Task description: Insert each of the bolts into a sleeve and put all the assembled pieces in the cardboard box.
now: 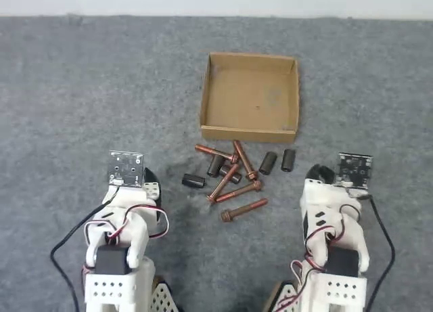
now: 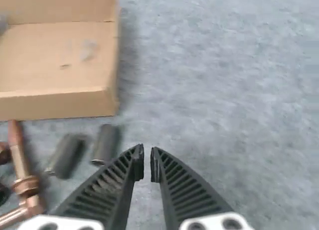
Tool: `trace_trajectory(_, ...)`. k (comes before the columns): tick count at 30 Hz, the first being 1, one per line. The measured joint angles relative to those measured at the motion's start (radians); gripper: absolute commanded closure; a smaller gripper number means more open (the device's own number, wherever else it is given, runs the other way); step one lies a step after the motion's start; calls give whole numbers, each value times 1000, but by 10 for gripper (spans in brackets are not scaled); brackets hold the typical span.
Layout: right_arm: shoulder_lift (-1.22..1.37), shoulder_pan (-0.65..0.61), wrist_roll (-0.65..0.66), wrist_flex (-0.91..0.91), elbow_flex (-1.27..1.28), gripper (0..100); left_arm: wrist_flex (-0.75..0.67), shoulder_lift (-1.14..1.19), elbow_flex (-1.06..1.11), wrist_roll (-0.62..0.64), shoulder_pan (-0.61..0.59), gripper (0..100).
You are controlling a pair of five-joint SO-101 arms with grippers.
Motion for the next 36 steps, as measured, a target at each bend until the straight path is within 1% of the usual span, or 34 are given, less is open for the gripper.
trace_trajectory(5, 0, -12, 0, 2, -12, 992, 0, 0, 0, 0, -5, 987)
trace_trajectory(8, 15, -52, 0, 28, -61, 992, 0, 0, 0, 0, -5, 987)
trace_trajectory(10, 80, -95, 0, 32, -107, 992, 0, 0, 0, 0, -5, 987)
trace_trajectory(15, 336, -152, 0, -18, -235, 992, 0, 0, 0, 0, -5, 987)
trace_trajectory(22, 789, -198, -2, -41, -483, 992, 0, 0, 0, 0, -5, 987)
trace_trajectory(27, 1112, -204, -78, -43, -651, 991, 0, 0, 0, 0, -5, 987)
trace_trajectory(28, 1171, -204, -86, -44, -678, 981, 0, 0, 0, 0, -5, 987)
trace_trajectory(31, 1330, -210, -95, -51, -753, 903, 0, 0, 0, 0, -5, 987)
trace_trajectory(33, 1421, -210, -97, -69, -793, 868, 0, 0, 0, 0, -5, 987)
trace_trajectory(36, 1544, -209, -97, -91, -842, 886, 0, 0, 0, 0, -5, 987)
